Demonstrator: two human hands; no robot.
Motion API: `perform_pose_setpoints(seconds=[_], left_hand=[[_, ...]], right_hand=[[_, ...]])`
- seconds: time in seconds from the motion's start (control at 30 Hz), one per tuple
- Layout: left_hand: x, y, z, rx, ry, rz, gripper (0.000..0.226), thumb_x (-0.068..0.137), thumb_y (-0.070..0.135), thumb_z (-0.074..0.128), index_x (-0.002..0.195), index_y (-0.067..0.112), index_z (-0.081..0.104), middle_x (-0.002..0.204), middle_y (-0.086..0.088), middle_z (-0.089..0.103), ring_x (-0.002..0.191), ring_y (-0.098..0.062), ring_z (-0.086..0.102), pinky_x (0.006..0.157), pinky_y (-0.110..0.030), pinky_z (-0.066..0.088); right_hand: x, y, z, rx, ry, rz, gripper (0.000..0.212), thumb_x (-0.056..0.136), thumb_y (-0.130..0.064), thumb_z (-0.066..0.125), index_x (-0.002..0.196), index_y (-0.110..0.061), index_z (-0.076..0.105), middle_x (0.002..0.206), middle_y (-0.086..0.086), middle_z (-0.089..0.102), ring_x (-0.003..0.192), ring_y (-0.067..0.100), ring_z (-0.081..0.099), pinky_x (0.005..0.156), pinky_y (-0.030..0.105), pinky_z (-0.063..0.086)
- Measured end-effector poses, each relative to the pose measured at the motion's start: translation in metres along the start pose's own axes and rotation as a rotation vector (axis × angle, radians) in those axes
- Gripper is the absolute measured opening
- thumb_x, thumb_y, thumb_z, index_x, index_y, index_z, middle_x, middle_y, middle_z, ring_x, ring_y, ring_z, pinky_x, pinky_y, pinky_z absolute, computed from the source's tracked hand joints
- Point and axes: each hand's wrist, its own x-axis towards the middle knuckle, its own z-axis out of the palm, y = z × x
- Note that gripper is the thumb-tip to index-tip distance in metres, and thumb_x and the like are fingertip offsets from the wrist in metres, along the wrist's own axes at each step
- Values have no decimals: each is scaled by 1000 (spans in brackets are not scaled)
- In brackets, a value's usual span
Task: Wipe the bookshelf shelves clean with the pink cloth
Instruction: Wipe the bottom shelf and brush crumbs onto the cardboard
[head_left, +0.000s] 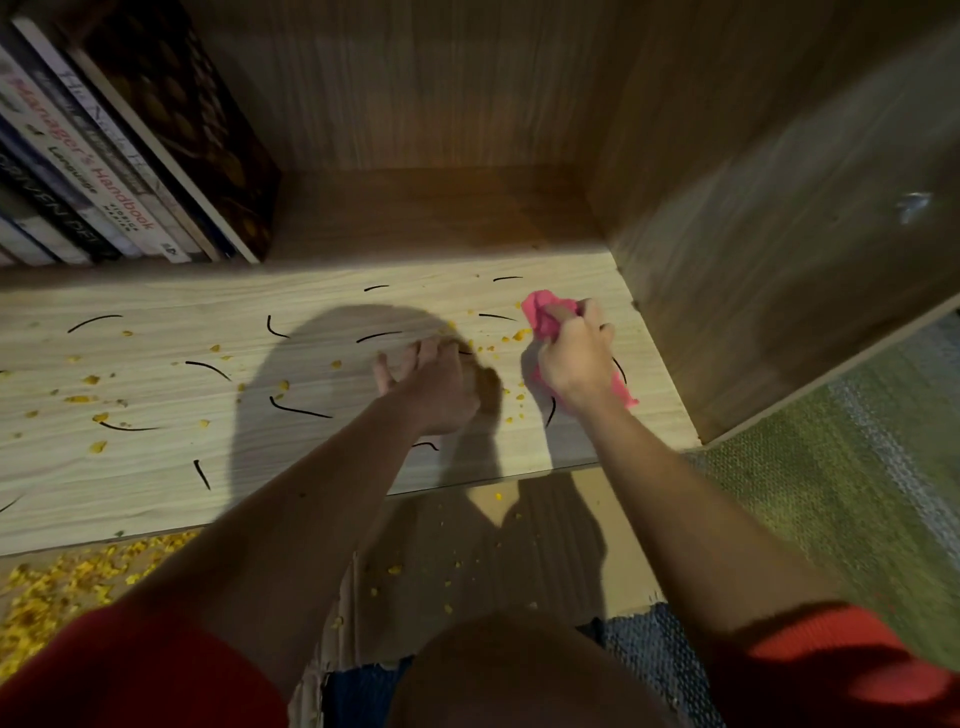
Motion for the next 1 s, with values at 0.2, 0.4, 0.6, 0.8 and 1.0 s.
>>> perform_pose_setpoints(seconds=[0.2,0.4,0.6,0.8,1.0], left_hand=[[10,-6,-7,-20,48,-68,57,93,28,40,146,18,20,155,-2,10,143,-24,8,113,-55,1],[12,-8,-11,-21,2,-46,66,93,43,43,147,17,16,157,-2,3,144,-26,5,112,-54,0],[17,-4,-10,-39,21,-38,69,92,43,42,149,18,13,157,-1,2,144,-27,4,113,-53,-1],[24,-5,-10,-93,34,-16,83,81,60,56,145,23,20,156,-3,7,144,-24,7,113,-52,-1],[29,-4,-17,-82,18,-6,90,77,63,59,146,20,18,155,-5,9,144,-23,7,112,-54,-1]], right_hand=[[-15,-22,17,347,-36,-127,41,88,0,44,122,-14,61,118,9,44,114,31,44,107,36,32],[25,0,-12,169,70,20,39,92,-2,44,125,-18,58,124,9,41,118,33,36,103,35,28],[8,-9,13,81,-65,-106,40,90,-7,47,127,-20,58,123,9,41,113,33,38,102,37,32],[16,-27,7,286,4,-133,39,89,-2,47,123,-17,61,120,7,45,113,28,43,104,32,34],[29,-26,4,218,-118,-144,38,89,-3,50,123,-17,61,120,5,45,115,28,44,105,37,36]])
